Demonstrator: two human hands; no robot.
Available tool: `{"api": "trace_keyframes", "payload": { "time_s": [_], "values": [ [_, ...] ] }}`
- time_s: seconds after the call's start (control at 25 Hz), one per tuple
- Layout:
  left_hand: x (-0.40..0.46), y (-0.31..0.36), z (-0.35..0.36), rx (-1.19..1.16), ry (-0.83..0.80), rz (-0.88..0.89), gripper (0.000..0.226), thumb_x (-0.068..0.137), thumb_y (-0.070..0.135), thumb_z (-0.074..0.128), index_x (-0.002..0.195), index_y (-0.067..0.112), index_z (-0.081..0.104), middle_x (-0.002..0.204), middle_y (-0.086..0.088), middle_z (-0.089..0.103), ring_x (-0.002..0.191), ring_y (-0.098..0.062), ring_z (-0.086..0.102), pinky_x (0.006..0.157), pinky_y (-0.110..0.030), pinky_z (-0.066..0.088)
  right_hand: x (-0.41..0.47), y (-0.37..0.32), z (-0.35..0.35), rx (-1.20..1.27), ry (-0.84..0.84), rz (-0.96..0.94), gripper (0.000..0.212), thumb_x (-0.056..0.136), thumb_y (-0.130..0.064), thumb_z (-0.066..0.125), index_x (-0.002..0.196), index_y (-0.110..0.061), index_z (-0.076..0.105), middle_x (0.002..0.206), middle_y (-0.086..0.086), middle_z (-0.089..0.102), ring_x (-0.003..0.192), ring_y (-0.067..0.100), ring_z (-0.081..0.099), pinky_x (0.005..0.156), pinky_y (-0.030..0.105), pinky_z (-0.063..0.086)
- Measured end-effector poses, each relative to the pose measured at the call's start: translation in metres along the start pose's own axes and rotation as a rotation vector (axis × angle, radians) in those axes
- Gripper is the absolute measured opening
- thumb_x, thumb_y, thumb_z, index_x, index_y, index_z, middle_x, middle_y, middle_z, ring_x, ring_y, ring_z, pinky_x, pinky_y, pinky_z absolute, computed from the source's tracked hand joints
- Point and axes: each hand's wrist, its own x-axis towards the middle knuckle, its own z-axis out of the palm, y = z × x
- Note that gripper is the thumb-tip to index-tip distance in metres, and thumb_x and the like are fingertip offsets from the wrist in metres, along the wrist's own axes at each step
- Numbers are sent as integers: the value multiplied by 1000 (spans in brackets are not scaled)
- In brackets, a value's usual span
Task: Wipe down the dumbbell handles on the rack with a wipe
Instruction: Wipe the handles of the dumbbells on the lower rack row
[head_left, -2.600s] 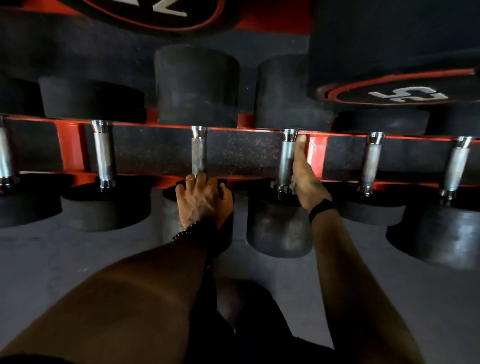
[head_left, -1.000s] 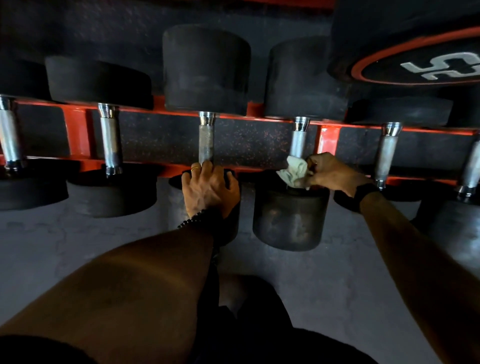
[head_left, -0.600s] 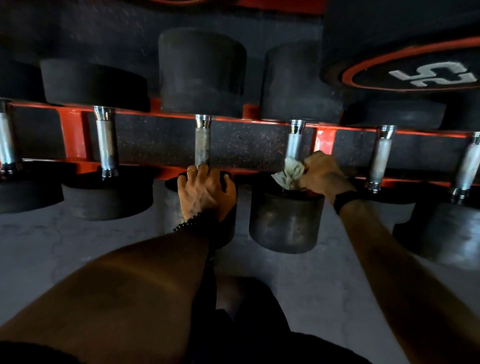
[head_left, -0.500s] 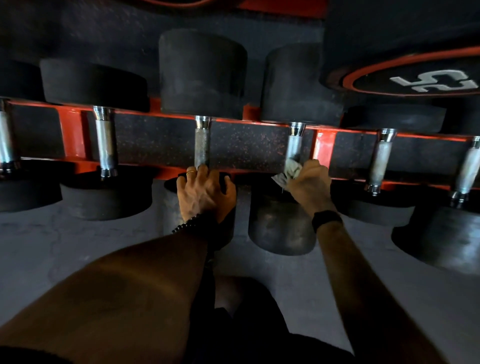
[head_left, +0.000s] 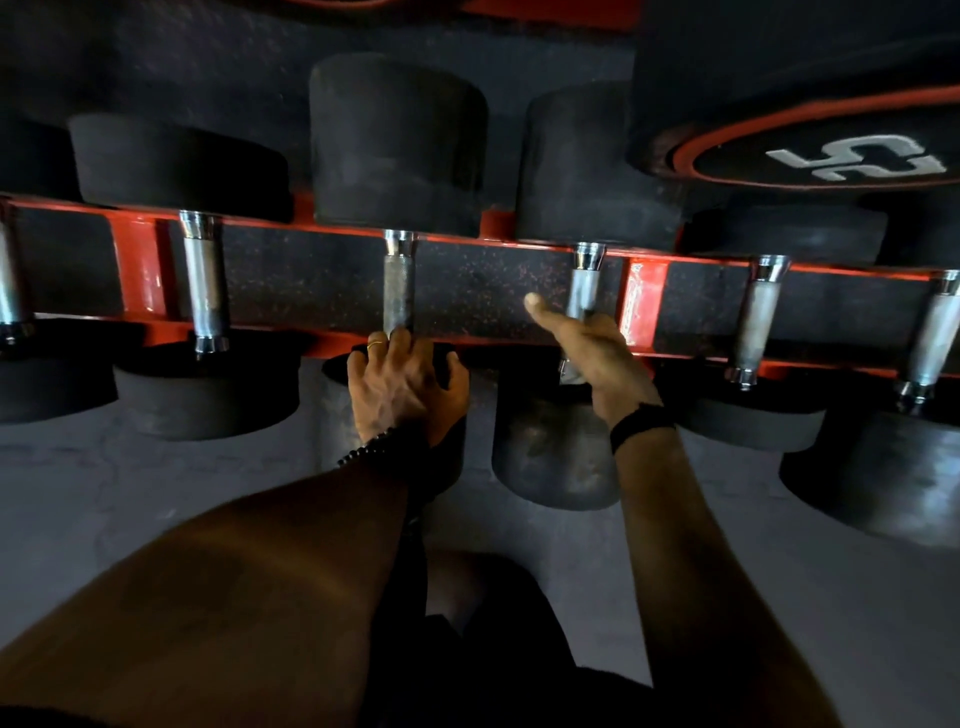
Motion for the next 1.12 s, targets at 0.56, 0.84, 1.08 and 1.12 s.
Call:
{"api": "trace_keyframes", "payload": {
  "time_s": [0.56,0.84,1.08,1.12],
  "values": [
    [-1,-2,2,-5,15,11,32,79,39,67,71,8,65,86,-12,66,83,-34,61,71,-40,43,-4,5,-7,-308,75,-40,15,86,-4,65,97,-5,55,92,7,56,81,22,55,64,24,45],
    [-2,-1,2,-11,24,15,32,80,39,65,70,9,64,85,-11,65,82,-34,60,70,-39,42,-21,26,-4,-313,530,-576,15,82,-1,66,72,-10,59,73,3,63,62,16,59,58,18,49],
    [-2,0,1,-24,18,0,30,80,38,68,71,10,65,85,-10,65,83,-33,59,72,-39,41,18,-10,-6,-294,589,-613,16,74,4,63,74,-10,70,84,11,67,70,19,64,67,28,54],
    [-2,-1,2,-29,26,2,30,80,38,68,71,9,64,84,-10,64,82,-33,59,72,-40,41,10,2,-5,-317,553,-618,15,74,3,66,71,-12,68,81,9,67,68,17,64,64,25,54]
  ]
}}
